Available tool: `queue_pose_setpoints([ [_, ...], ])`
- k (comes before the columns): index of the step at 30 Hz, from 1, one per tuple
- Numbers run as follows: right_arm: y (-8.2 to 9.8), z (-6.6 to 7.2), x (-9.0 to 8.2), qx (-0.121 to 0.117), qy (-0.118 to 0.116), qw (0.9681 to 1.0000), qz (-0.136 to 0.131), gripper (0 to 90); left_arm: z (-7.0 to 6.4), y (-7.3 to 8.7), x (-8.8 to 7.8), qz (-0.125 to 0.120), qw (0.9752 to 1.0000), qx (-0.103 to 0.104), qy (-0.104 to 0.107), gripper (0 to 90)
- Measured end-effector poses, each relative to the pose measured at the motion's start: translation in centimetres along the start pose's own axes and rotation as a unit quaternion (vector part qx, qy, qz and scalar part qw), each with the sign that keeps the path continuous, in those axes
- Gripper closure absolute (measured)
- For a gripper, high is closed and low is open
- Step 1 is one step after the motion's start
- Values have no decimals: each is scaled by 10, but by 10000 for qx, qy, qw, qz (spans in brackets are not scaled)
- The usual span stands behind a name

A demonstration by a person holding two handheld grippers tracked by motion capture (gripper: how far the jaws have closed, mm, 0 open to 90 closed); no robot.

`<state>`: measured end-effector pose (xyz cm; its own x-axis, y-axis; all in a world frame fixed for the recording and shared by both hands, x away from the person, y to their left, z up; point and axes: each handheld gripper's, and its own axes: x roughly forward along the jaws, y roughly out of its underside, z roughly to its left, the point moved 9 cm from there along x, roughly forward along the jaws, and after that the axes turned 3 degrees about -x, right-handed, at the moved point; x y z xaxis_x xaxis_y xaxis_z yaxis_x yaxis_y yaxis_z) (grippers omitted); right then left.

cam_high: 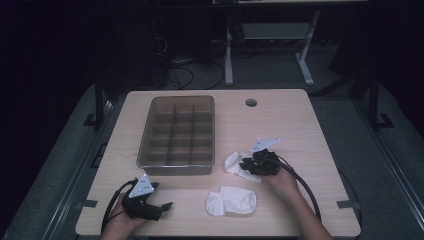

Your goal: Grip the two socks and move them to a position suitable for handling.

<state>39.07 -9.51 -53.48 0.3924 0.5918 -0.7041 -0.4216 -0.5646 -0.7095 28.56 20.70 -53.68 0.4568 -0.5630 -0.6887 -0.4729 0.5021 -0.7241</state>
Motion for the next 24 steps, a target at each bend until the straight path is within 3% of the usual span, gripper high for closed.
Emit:
queue_pose_setpoints([
  [5,2,1,-1,-7,-23,10000,1,867,0,0,0,-1,10000,0,-2,144],
  [16,2,-1,-4,206,-177,9996,88,884,0,0,0,1,10000,-1,0,144],
  [24,-6,-3,-22,393,-270,9988,-146,888,0,0,0,1,10000,-1,1,144],
])
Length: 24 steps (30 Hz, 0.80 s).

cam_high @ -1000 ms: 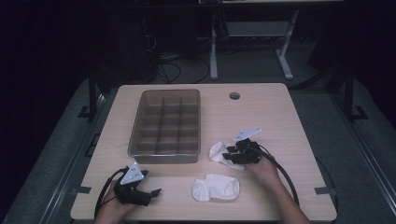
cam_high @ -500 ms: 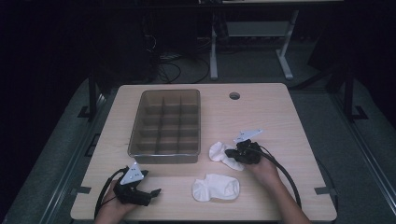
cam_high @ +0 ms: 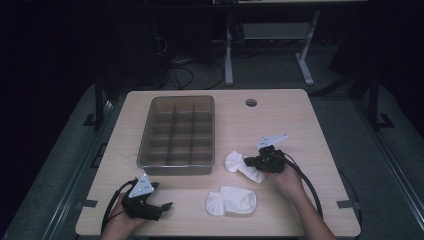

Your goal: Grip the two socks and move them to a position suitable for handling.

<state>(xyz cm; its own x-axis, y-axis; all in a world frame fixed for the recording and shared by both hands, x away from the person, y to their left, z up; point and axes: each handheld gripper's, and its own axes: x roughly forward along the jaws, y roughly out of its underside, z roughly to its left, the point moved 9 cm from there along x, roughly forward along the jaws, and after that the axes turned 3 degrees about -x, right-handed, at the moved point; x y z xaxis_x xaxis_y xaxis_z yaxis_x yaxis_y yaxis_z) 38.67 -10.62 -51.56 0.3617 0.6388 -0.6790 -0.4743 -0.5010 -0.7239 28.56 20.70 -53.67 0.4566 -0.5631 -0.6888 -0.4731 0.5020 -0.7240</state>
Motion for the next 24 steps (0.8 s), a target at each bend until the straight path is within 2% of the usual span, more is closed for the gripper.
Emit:
queue_pose_setpoints([
  [4,-5,1,-9,21,-56,9999,-155,888,0,0,0,1,10000,3,2,144],
  [11,-8,2,-19,-12,-141,9996,-252,888,0,0,0,7,10000,12,11,144],
  [24,-18,24,-39,-181,-411,9980,-435,887,0,0,0,4,10000,10,12,144],
])
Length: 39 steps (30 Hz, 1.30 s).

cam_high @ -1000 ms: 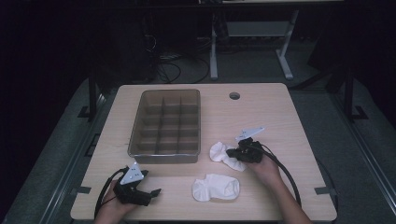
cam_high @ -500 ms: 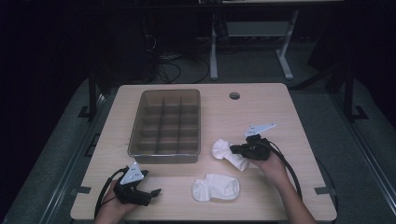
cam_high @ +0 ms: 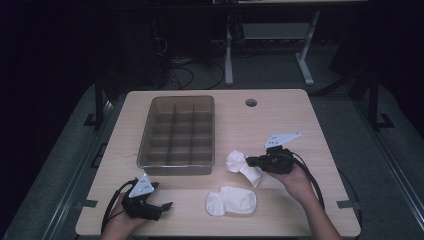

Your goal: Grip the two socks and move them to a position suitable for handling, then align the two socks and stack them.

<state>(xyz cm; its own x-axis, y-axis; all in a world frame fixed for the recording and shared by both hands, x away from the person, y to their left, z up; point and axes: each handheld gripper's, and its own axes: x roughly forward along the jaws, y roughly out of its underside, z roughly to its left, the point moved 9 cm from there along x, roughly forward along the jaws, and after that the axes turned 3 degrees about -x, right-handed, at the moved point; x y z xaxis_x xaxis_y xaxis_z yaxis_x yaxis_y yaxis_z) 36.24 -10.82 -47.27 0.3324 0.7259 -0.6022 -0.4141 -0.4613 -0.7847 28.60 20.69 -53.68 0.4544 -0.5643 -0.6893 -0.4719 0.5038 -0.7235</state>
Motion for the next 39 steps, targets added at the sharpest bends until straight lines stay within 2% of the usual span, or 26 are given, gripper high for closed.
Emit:
queue_pose_setpoints([
  [12,-1,31,-14,-284,-323,9991,17,887,0,0,0,-8,10000,6,-7,144],
  [22,1,56,-19,-539,-639,9965,100,887,0,0,0,-25,10000,-13,-8,144],
  [30,1,73,-10,-696,-942,9929,220,887,0,0,0,-20,10000,-20,-17,144],
  [34,1,82,-4,-818,-1100,9901,296,887,0,0,0,-24,10000,-23,-22,144],
  [39,4,87,6,-896,-1180,9879,459,886,0,0,0,-18,10000,-21,-16,144],
])
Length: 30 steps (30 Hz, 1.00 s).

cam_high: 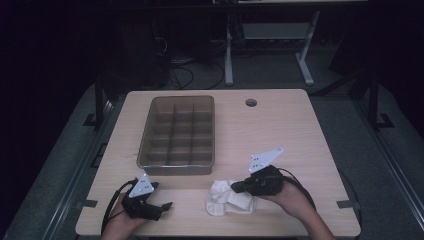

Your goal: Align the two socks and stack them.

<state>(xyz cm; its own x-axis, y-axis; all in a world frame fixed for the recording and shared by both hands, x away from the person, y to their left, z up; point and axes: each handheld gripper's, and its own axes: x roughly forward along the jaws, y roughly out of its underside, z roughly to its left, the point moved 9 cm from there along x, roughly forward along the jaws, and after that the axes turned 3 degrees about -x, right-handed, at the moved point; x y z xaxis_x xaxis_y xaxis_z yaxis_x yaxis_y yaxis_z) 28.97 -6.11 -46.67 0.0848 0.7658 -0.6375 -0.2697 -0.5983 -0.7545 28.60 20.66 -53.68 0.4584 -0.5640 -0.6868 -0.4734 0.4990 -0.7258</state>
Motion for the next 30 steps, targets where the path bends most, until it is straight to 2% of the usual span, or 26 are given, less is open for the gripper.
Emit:
queue_pose_setpoints([
  [9,11,-1,20,-42,-98,9994,334,883,-2,0,-2,27,10000,-41,34,150],
  [14,11,1,22,-68,-209,9992,345,884,-7,-8,-4,-101,9998,-67,144,175],
  [17,8,6,19,-79,-338,9990,274,884,-14,-15,-5,-233,9994,-35,267,184],
  [20,8,11,18,-168,-435,9985,292,884,-20,-18,-2,-210,9992,105,328,192],
  [22,8,13,17,-143,-489,9983,294,884,-23,-19,0,-175,9991,166,351,192],
  [30,19,8,31,-129,-437,9974,558,880,-32,-26,4,-206,9984,268,460,192],
])
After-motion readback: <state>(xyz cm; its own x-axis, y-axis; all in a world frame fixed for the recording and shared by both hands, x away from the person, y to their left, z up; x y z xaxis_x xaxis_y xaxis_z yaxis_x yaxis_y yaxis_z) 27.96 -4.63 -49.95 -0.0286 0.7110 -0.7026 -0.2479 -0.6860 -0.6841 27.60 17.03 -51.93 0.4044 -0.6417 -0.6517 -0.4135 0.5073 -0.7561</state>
